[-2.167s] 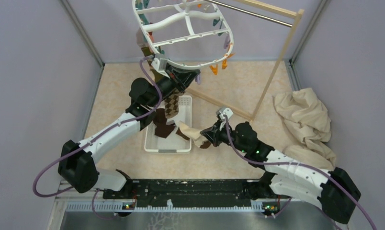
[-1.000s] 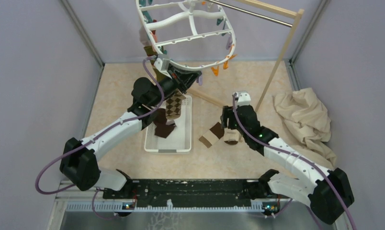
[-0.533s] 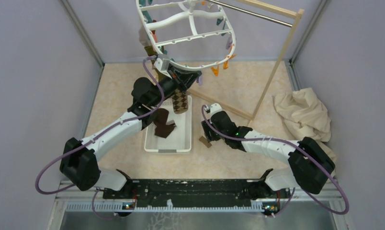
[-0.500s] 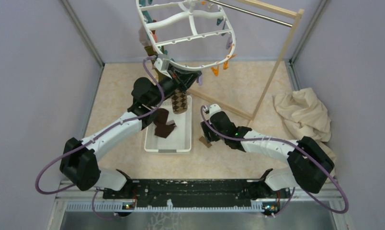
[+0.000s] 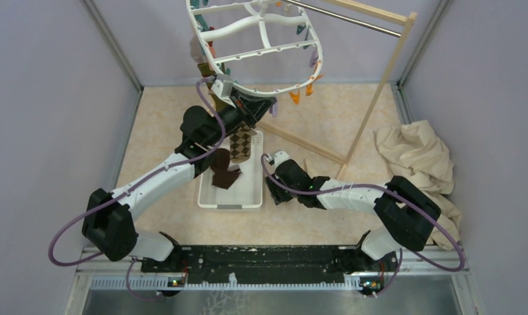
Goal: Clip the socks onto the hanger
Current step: Pick up the sock from the center of the board.
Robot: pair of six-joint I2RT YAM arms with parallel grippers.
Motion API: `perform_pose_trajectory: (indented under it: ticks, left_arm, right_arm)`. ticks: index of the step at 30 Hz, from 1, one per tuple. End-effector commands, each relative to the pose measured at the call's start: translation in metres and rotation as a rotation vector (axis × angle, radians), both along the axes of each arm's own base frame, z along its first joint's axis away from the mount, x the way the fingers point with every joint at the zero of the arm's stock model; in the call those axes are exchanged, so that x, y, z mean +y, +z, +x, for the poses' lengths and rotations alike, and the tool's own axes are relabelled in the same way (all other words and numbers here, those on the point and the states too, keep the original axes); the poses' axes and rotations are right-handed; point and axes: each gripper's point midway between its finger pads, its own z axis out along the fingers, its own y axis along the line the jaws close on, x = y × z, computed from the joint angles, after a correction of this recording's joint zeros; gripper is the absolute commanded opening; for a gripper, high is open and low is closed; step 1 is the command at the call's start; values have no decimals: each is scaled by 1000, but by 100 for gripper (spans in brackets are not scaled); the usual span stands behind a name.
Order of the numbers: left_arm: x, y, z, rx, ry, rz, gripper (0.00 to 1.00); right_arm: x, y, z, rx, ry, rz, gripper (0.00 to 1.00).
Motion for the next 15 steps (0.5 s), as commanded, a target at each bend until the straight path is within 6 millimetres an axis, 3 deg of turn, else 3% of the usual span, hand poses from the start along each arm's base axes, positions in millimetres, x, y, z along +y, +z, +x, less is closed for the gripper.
perform_pose_trajectory:
  ticks: [1, 11, 15]
  left_arm:
    - [1, 7, 0, -12, 0, 14, 0]
    - [4, 9, -3, -17, 6, 14, 0]
    - [4, 9, -3, -18, 4, 14, 0]
  right_arm:
    - [0, 10, 12, -54, -62, 18, 60]
    - [-12, -19, 7, 28, -92, -35, 60]
    - [-16, -32, 3, 83, -107, -36, 47]
